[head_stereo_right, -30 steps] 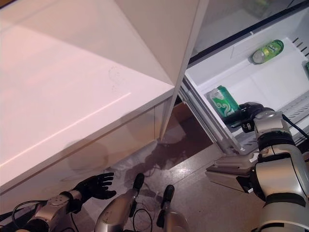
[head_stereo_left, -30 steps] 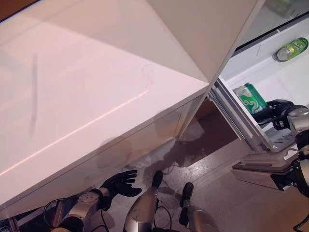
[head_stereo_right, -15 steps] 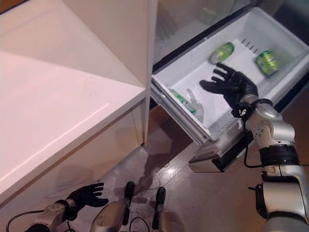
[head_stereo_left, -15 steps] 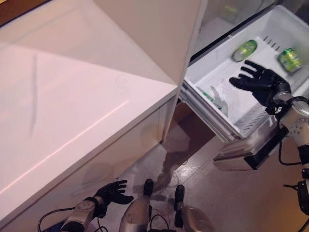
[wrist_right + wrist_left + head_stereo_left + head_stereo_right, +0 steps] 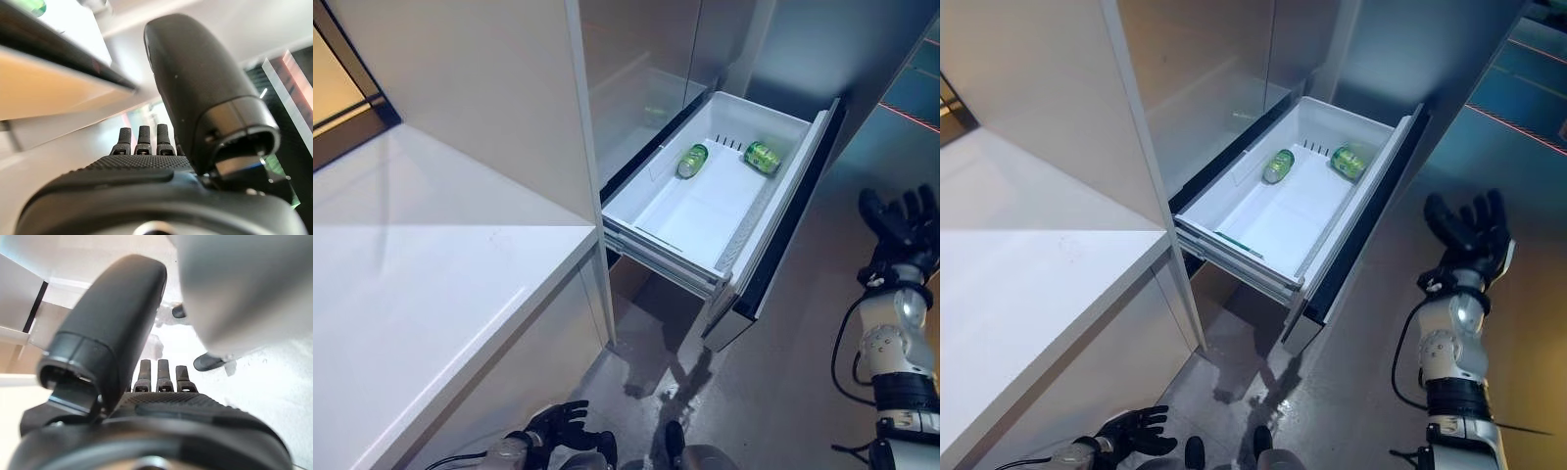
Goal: Put drinks into fridge and close the fridge
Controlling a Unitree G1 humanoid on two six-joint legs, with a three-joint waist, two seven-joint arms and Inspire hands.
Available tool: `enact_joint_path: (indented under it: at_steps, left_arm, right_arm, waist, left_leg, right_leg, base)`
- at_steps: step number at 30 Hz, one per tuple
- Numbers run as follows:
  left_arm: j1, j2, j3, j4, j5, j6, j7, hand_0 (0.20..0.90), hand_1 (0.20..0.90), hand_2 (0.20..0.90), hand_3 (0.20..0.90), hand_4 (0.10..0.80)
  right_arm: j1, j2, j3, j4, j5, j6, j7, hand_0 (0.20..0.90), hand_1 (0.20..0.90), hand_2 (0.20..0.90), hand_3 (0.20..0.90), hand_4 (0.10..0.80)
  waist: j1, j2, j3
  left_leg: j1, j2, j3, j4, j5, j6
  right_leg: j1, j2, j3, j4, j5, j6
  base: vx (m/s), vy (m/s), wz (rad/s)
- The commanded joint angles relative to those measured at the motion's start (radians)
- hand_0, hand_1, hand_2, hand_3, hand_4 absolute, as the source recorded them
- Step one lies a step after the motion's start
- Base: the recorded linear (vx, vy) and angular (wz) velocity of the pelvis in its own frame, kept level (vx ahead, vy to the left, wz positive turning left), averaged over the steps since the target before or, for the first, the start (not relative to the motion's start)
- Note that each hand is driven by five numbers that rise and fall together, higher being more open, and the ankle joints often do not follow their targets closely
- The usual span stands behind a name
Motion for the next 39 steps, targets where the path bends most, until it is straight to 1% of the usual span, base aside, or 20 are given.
enact_joint_path:
  at_steps: [1,5,6,8,10,12,14,17,21,24,29,32,33,36,39]
  left_arm:
    - [0.023,0.013,-0.033,0.008,-0.004,-0.010,0.024,0.900,0.900,0.900,0.900,0.800]
    - [0.007,0.020,-0.034,-0.013,-0.048,-0.025,0.062,0.900,0.900,0.900,0.900,0.800]
    - [-0.008,0.026,-0.033,-0.026,-0.068,-0.029,0.085,0.900,0.900,0.900,0.900,0.800]
    - [-0.013,0.030,-0.025,-0.035,-0.087,-0.027,0.094,0.900,0.900,0.900,0.900,0.800]
    - [-0.014,0.033,-0.011,-0.043,-0.117,-0.021,0.112,0.900,0.900,0.900,0.900,0.800]
    - [-0.015,0.040,-0.003,-0.051,-0.136,-0.018,0.122,0.900,0.900,0.900,0.900,0.800]
    - [-0.015,0.047,0.011,-0.053,-0.129,-0.011,0.124,0.900,0.900,0.900,0.900,0.800]
    - [-0.006,0.051,0.022,-0.050,-0.145,-0.008,0.124,0.900,0.900,0.900,0.900,0.800]
    - [0.001,0.051,0.022,-0.060,-0.172,-0.001,0.116,0.900,0.900,0.900,0.900,0.800]
    - [0.011,0.058,-0.001,-0.079,-0.188,-0.013,0.106,0.900,0.900,0.900,0.900,0.800]
    - [0.020,0.082,-0.027,-0.124,-0.226,-0.024,0.099,0.900,0.900,0.900,0.900,0.800]
    - [0.022,0.089,-0.028,-0.135,-0.235,-0.030,0.095,0.900,0.900,0.900,0.900,0.800]
    - [0.027,0.091,-0.027,-0.137,-0.241,-0.040,0.096,0.900,0.900,0.900,0.900,0.800]
    - [0.038,0.093,-0.022,-0.133,-0.253,-0.051,0.098,0.900,0.900,0.900,0.900,0.800]
    - [0.049,0.098,-0.010,-0.122,-0.239,-0.047,0.088,0.900,0.900,0.900,0.900,0.800]
  right_arm:
    - [-0.095,-0.065,-0.007,-0.041,0.024,-0.119,0.110,0.900,0.900,0.900,0.900,0.800]
    - [-0.160,-0.081,0.025,0.005,0.070,-0.136,0.149,0.900,0.900,0.900,0.900,0.800]
    - [-0.203,-0.085,0.042,0.021,0.081,-0.145,0.160,0.900,0.900,0.900,0.900,0.800]
    - [-0.231,-0.088,0.051,0.036,0.090,-0.145,0.178,0.900,0.900,0.900,0.900,0.800]
    - [-0.263,-0.087,0.067,0.065,0.106,-0.143,0.221,0.900,0.900,0.900,0.900,0.800]
    - [-0.298,-0.091,0.087,0.084,0.126,-0.117,0.258,0.900,0.900,0.900,0.900,0.800]
    - [-0.342,-0.098,0.118,0.120,0.144,-0.119,0.295,0.900,0.900,0.900,0.900,0.800]
    - [-0.395,-0.102,0.164,0.155,0.135,-0.093,0.359,0.900,0.900,0.900,0.900,0.800]
    - [-0.471,-0.130,0.222,0.194,0.138,-0.071,0.433,0.900,0.900,0.900,0.900,0.800]
    - [-0.554,-0.157,0.276,0.229,0.129,-0.060,0.467,0.900,0.900,0.900,0.900,0.800]
    - [-0.680,-0.190,0.354,0.271,0.088,-0.039,0.474,0.900,0.900,0.900,0.900,0.800]
    - [-0.723,-0.200,0.385,0.295,0.062,-0.032,0.471,0.900,0.900,0.900,0.900,0.800]
    - [-0.748,-0.210,0.404,0.319,0.050,-0.032,0.469,0.900,0.900,0.900,0.900,0.800]
    - [-0.778,-0.228,0.421,0.351,0.028,-0.028,0.461,0.900,0.900,0.900,0.900,0.800]
    - [-0.798,-0.244,0.413,0.385,0.037,-0.049,0.433,0.900,0.900,0.900,0.900,0.800]
  waist:
    - [0.066,-0.014,-0.010]
    - [0.077,-0.003,0.039]
    - [0.085,0.005,0.065]
    - [0.092,0.010,0.080]
    - [0.102,0.015,0.093]
    - [0.113,0.019,0.107]
    - [0.129,0.027,0.121]
    - [0.145,0.032,0.129]
    - [0.166,0.038,0.140]
    - [0.191,0.045,0.153]
    - [0.234,0.060,0.173]
    - [0.252,0.063,0.177]
    - [0.266,0.064,0.177]
    - [0.284,0.066,0.171]
    - [0.315,0.063,0.160]
  left_leg:
    - [-0.155,-0.045,-0.024,0.346,-0.218,0.066]
    - [-0.267,-0.057,-0.030,0.488,-0.259,0.087]
    - [-0.324,-0.059,-0.040,0.560,-0.284,0.094]
    - [-0.354,-0.065,-0.053,0.602,-0.294,0.097]
    - [-0.377,-0.071,-0.068,0.633,-0.303,0.100]
    - [-0.404,-0.077,-0.078,0.664,-0.307,0.102]
    - [-0.423,-0.086,-0.090,0.676,-0.300,0.102]
    - [-0.421,-0.090,-0.101,0.671,-0.293,0.098]
    - [-0.424,-0.100,-0.118,0.663,-0.281,0.097]
    - [-0.436,-0.110,-0.135,0.653,-0.264,0.090]
    - [-0.466,-0.133,-0.170,0.633,-0.233,0.090]
    - [-0.475,-0.141,-0.183,0.619,-0.220,0.091]
    - [-0.475,-0.145,-0.194,0.599,-0.208,0.090]
    - [-0.468,-0.149,-0.208,0.570,-0.193,0.087]
    - [-0.446,-0.156,-0.225,0.529,-0.182,0.086]
  right_leg:
    - [-0.110,-0.044,-0.085,0.247,-0.087,-0.047]
    - [-0.223,-0.055,-0.099,0.406,-0.130,-0.069]
    - [-0.278,-0.056,-0.100,0.491,-0.164,-0.082]
    - [-0.310,-0.055,-0.101,0.539,-0.180,-0.091]
    - [-0.338,-0.052,-0.100,0.586,-0.198,-0.103]
    - [-0.363,-0.052,-0.103,0.617,-0.206,-0.109]
    - [-0.383,-0.048,-0.108,0.645,-0.213,-0.119]
    - [-0.382,-0.045,-0.110,0.653,-0.220,-0.126]
    - [-0.385,-0.048,-0.116,0.663,-0.222,-0.130]
    - [-0.393,-0.052,-0.128,0.667,-0.220,-0.130]
    - [-0.429,-0.063,-0.153,0.691,-0.222,-0.129]
    - [-0.438,-0.068,-0.166,0.692,-0.222,-0.128]
    - [-0.439,-0.073,-0.177,0.688,-0.222,-0.128]
    - [-0.425,-0.080,-0.193,0.671,-0.221,-0.128]
    - [-0.393,-0.097,-0.214,0.637,-0.218,-0.120]
  base:
    - [-0.074,0.036,0.08]
    - [-0.173,0.043,0.12]
    - [-0.245,0.065,0.16]
    - [-0.124,0.058,0.21]
    - [-0.057,0.068,0.13]
    - [-0.100,0.063,0.06]
    - [-0.069,0.072,0.04]
    - [0.005,0.063,-0.02]
    - [0.005,0.058,-0.05]
    - [-0.024,0.053,0.13]
    - [-0.053,0.047,0.14]
    - [-0.047,0.038,0.19]
    - [-0.019,0.038,0.19]
    - [0.012,0.021,0.28]
    - [0.044,-0.035,0.38]
